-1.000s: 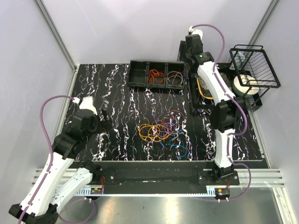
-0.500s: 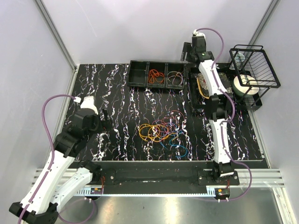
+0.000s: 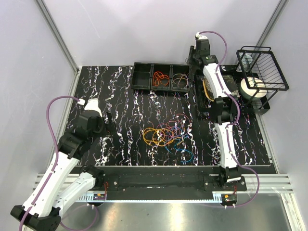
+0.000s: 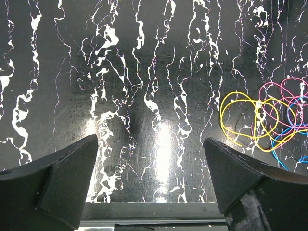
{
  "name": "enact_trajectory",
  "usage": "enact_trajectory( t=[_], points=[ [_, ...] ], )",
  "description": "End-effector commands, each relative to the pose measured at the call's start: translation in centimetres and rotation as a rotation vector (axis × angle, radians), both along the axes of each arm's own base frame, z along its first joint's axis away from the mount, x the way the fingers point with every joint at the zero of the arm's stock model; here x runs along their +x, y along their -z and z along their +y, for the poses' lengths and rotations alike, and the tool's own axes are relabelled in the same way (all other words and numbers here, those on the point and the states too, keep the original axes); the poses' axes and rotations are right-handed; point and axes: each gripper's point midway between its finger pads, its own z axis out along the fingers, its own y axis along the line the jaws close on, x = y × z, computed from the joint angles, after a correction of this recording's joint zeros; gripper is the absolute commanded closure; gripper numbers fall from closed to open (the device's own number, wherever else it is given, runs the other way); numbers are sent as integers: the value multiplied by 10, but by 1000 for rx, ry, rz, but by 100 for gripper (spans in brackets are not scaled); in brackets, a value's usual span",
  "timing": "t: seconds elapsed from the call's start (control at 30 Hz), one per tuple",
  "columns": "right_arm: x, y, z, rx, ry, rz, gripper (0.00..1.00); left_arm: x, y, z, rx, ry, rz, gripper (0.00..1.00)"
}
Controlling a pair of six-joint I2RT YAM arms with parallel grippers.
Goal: Untangle the cables
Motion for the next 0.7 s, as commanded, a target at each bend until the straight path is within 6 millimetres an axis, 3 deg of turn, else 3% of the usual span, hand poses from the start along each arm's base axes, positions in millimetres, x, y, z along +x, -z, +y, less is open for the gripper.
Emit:
enact_trajectory(
  t=[0.0, 0.17, 0.5, 0.67],
  points=[
    [7, -24, 13, 49, -31, -74, 68, 9, -9, -1, -18, -10, -50, 5],
    [5, -22, 19, 73, -51, -63, 85, 9, -10, -1, -21, -10, -51, 5],
    [4, -4, 33, 130, -93, -28, 92, 8, -10, -1, -21, -9, -53, 5],
    [0, 23, 32, 113, -91, 26, 99, 8, -10, -1, -22, -9, -53, 5]
  ],
)
